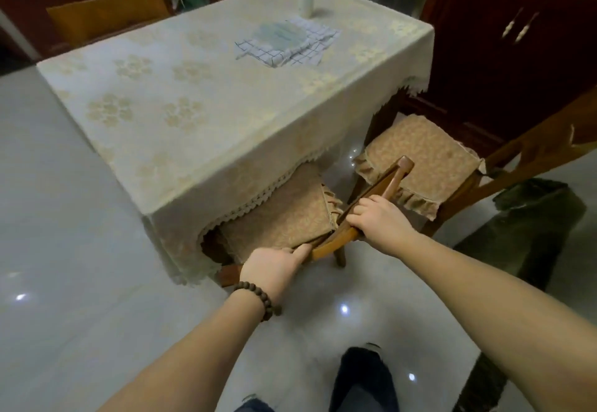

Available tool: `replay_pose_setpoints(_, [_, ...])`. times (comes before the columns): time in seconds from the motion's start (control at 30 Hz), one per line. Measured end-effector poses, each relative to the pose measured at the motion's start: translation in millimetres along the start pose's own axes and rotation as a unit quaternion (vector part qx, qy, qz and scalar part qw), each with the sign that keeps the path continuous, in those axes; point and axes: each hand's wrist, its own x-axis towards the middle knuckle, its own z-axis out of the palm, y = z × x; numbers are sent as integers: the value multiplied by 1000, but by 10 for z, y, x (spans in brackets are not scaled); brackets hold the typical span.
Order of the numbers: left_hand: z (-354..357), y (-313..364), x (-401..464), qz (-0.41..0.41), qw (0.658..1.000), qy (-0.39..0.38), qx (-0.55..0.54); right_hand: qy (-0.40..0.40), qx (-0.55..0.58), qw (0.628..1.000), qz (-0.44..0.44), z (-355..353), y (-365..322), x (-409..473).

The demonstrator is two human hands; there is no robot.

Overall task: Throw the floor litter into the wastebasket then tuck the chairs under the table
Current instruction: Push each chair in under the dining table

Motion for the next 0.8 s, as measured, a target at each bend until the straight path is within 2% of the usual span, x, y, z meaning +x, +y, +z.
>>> replay_pose_setpoints(0.2, [-1, 79, 389, -82, 996, 16, -32, 25, -30, 989, -142, -17, 585, 487])
replay_pose_setpoints(0.33, [-99, 239, 644, -144, 989, 28, -27, 28, -41, 978, -204, 56, 913, 771])
replay_pose_setpoints(0.63, [-243, 430, 1283, -218, 976, -2, -31, 21, -23, 969, -246, 216, 1505, 1204])
replay_pose_setpoints(0.8, [-339, 439, 1579, -244, 969, 6, -49, 14, -14, 965, -261, 238, 1748, 1518])
